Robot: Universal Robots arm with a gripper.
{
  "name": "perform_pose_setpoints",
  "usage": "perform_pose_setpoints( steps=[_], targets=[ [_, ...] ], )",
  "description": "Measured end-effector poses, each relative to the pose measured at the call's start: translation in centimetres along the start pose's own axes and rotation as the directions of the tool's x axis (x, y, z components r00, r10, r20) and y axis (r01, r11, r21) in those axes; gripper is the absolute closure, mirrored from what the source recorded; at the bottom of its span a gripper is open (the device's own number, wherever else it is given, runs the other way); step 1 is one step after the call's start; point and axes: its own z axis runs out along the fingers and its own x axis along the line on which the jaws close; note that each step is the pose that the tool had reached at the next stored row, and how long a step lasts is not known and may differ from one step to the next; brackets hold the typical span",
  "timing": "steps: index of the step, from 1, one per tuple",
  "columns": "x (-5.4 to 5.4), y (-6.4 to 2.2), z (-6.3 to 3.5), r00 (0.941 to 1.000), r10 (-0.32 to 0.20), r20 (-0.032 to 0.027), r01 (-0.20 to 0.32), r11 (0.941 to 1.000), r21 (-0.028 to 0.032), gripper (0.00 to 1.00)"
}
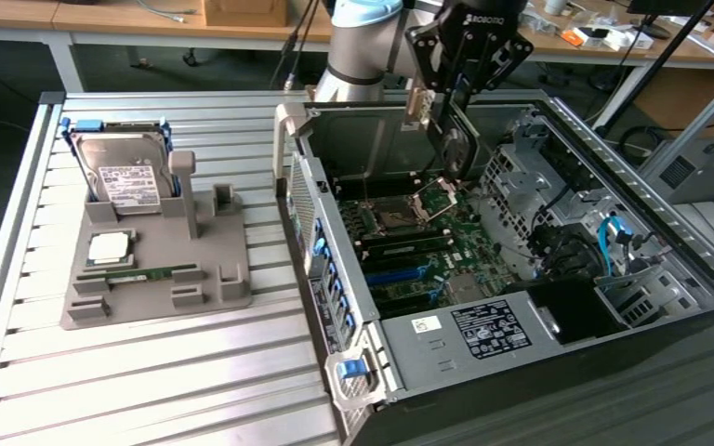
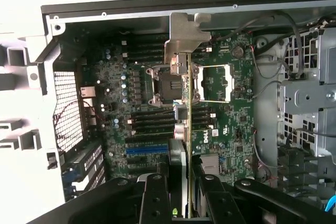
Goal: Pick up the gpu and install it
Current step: 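Pick up the gpu and move the gpu toward the slot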
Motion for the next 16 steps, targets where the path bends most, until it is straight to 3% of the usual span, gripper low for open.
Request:
perform_pose_setpoints(
  steps=[16],
  targets=[
    [-0.14,0.04,0.37,1.0000,0.000,-0.0001,0.000,1.0000,0.0003,0.73]
  ],
)
